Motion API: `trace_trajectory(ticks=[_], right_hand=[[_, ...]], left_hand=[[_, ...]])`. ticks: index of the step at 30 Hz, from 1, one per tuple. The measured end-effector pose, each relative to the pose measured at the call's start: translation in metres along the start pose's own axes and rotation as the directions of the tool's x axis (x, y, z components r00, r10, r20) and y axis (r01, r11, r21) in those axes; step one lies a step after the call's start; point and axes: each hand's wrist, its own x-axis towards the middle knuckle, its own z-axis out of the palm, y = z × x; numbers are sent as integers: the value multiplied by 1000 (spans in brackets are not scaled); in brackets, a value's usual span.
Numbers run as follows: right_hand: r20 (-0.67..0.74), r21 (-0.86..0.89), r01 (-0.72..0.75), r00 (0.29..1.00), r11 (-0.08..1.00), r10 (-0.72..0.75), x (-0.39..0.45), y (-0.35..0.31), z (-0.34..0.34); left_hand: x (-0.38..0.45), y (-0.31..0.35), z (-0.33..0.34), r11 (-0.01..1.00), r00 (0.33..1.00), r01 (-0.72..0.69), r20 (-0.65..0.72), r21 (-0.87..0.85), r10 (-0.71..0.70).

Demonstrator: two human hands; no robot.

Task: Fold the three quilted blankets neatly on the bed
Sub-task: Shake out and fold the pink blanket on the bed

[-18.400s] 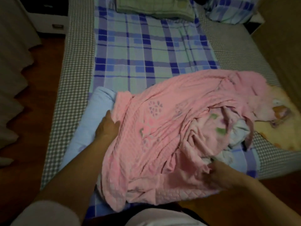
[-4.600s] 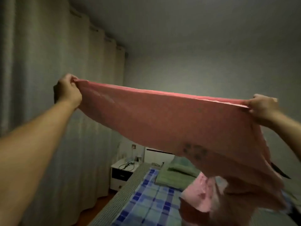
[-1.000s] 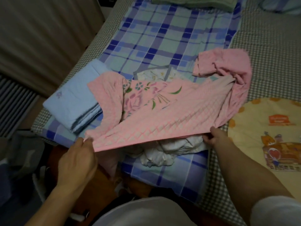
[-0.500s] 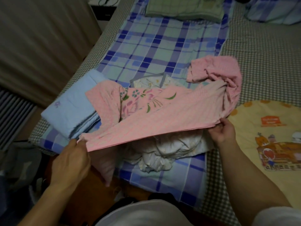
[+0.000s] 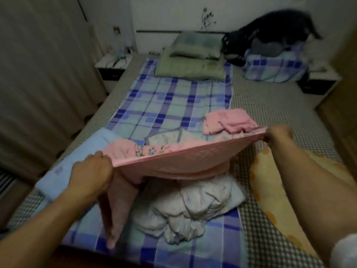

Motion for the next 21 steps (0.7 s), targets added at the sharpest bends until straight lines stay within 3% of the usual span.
trace_trajectory(ticks=[2,4,5,7,9,12,14,15,18,19,21], right_hand=[[-103,355,59,994,933,-24,-25,-82,-34],[-231,534,198,969,822,-83,-83,-149,-74],[-330,534,305,934,789,-137,-122,-174,-91],[-509,361,432,834,827,-213,-164,-199,-119],[-531,175,452,791,874,-303,-166,-205,-145],[-588,262,508,758,821,-282,-243,-224,-165],[-700,280,625,653,729,-291,-315,-237,-174],[-766,267,712,566,650,-304,-339,-244,-179],[-878,199,886,351,419,-325,-384,-278,-206],[-890,177,905,315,387,-330,-390,-293,-218],[-875,201,895,347,398,-339,-396,-319,-238]], left_hand=[[51,-26,-67,1000,991,26,-129,3,-25],[86,-49,-131,993,963,109,-241,-51,-118],[98,-60,-159,985,947,135,-279,-109,-160],[111,-84,-203,969,932,155,-297,-191,-208],[116,-105,-229,971,931,140,-308,-196,-197],[115,-123,-259,908,901,176,-310,-380,-304],[109,-128,-288,783,809,173,-367,-598,-459],[105,-131,-304,727,746,152,-405,-670,-529],[94,-150,-356,712,561,72,-562,-698,-608],[92,-156,-375,731,531,59,-599,-679,-599],[95,-164,-408,763,543,93,-610,-639,-577]])
